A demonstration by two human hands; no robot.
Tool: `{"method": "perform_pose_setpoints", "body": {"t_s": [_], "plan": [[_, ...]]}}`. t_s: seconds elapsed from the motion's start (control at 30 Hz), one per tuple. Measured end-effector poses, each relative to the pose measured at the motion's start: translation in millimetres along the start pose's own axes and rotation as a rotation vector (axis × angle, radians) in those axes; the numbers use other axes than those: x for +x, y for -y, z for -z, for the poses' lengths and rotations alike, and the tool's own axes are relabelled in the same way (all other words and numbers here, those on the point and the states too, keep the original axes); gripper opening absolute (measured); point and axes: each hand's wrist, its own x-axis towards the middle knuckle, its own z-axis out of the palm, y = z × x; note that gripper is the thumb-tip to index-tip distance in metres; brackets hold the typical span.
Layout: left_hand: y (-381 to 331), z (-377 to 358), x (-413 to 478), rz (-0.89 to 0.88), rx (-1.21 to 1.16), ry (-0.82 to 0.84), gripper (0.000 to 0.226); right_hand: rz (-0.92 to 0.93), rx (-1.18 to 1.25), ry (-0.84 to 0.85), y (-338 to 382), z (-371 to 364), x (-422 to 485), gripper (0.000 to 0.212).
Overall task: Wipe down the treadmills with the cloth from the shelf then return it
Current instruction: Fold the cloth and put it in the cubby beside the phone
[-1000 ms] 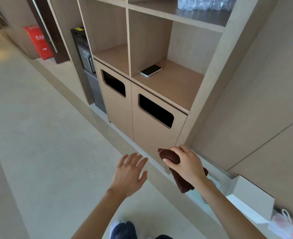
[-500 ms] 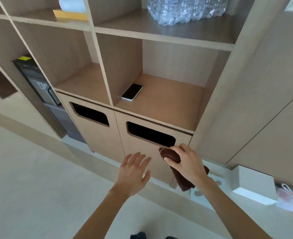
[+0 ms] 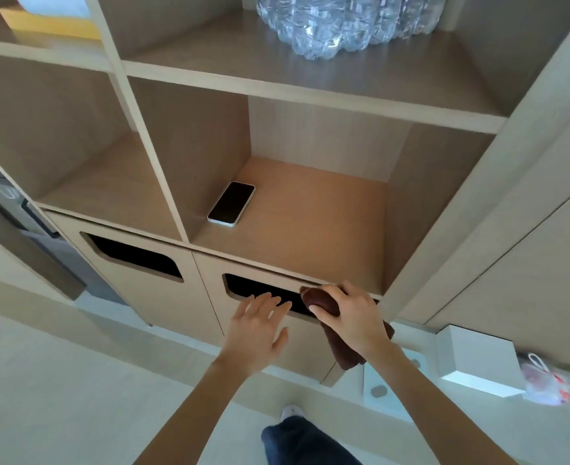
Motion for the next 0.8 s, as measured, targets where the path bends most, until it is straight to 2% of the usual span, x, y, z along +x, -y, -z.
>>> {"method": "perform_pose_setpoints", "body": {"t_s": [0.27,0.47,0.6,0.7,0.8], "plan": [[38,-25,74,-0.013,-0.030,-0.040,0.038,0.013,-0.062,-0.050,-15,-18,100,0.033],[62,-47,94,-0.007,-0.072,0.068,0.039,-0.083,-0.184,0.118,-30,-42,144,0.047],[75,-58,97,-0.049,-0.095,0.164,0.040,-0.089,-0.164,0.253,-41,-55,140,0.058],[85,-63,97,-0.088,-0.097,0.203,0.041,-0.028,-0.056,0.169,-43,-45,128,0.058],[95,-66,99,-0.144,-0.117,0.212,0.042,-0.018,0.032,-0.124,-50,-33,101,0.039]]}}
